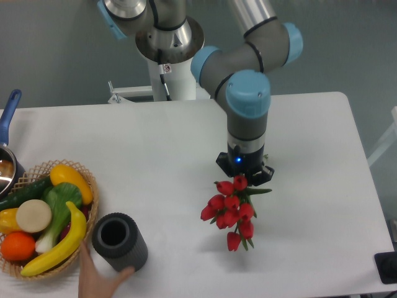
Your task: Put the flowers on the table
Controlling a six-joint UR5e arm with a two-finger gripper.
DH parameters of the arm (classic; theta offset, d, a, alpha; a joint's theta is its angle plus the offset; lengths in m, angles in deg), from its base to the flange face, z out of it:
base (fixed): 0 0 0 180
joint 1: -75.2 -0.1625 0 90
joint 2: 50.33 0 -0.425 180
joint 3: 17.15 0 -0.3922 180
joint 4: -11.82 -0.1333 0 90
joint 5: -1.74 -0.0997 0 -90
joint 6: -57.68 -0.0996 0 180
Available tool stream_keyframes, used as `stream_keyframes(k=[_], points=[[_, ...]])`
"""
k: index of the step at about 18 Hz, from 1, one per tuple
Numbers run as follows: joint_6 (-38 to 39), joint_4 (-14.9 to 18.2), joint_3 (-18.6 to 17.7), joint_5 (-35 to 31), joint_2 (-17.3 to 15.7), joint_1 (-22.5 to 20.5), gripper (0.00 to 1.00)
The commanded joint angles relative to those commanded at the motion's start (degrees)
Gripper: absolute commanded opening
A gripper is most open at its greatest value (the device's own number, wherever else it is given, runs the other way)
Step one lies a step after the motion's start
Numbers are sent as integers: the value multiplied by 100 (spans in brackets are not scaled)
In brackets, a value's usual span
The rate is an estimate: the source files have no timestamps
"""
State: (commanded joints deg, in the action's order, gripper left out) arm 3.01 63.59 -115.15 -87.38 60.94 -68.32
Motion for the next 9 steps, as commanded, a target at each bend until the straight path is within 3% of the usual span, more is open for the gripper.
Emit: stream_keyframes(k=[2, 5, 9], points=[[-17, 0, 0, -9, 105, 0, 16], [-26, 0, -17, -9, 264, 9, 34], [-26, -9, -9, -9, 290, 18, 50]])
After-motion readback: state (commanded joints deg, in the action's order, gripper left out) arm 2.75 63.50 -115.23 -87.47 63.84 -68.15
